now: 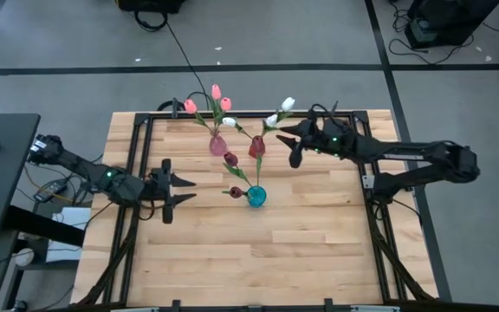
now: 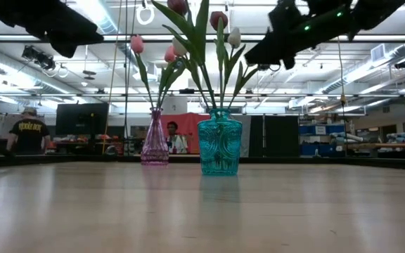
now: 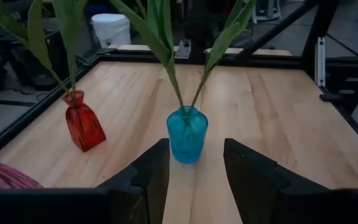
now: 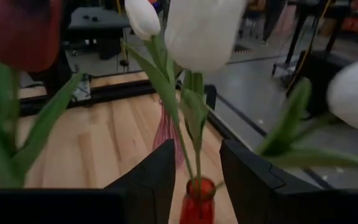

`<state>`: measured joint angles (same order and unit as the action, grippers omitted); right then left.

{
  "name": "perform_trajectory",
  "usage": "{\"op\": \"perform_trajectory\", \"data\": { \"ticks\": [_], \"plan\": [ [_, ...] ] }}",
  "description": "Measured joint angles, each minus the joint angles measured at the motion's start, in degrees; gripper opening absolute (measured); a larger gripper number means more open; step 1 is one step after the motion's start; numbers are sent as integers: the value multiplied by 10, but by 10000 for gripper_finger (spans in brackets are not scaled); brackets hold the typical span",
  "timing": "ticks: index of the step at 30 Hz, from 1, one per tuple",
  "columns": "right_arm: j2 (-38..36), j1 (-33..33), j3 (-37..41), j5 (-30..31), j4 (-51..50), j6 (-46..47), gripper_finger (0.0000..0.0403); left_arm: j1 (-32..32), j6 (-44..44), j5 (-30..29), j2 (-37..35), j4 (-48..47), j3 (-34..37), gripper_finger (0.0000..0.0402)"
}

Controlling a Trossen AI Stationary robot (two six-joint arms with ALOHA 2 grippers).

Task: Sort flowers into vase by color
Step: Return to Home Position

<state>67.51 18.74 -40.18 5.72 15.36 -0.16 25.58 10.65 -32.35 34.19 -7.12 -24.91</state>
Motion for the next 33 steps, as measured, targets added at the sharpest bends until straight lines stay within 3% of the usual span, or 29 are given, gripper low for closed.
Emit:
{"op": "perform_trajectory", "data": {
  "ticks": [7,13,19,27,33],
  "plan": [
    [-102,-16,24,-47,-98,24,141,-37,-23,8,-67,-53,0,158],
    [-218,-17,118,-38,-62,63,139,-44,-31,8,-123,-57,3,158],
    [-317,-17,209,-36,-32,100,138,-51,-52,-12,-192,-60,49,148],
    [-442,-10,249,-23,-29,105,138,-66,-45,-15,-327,-25,101,110],
    [-521,-10,279,-20,-30,103,138,-66,-77,-15,-342,20,143,82]
  ]
}}
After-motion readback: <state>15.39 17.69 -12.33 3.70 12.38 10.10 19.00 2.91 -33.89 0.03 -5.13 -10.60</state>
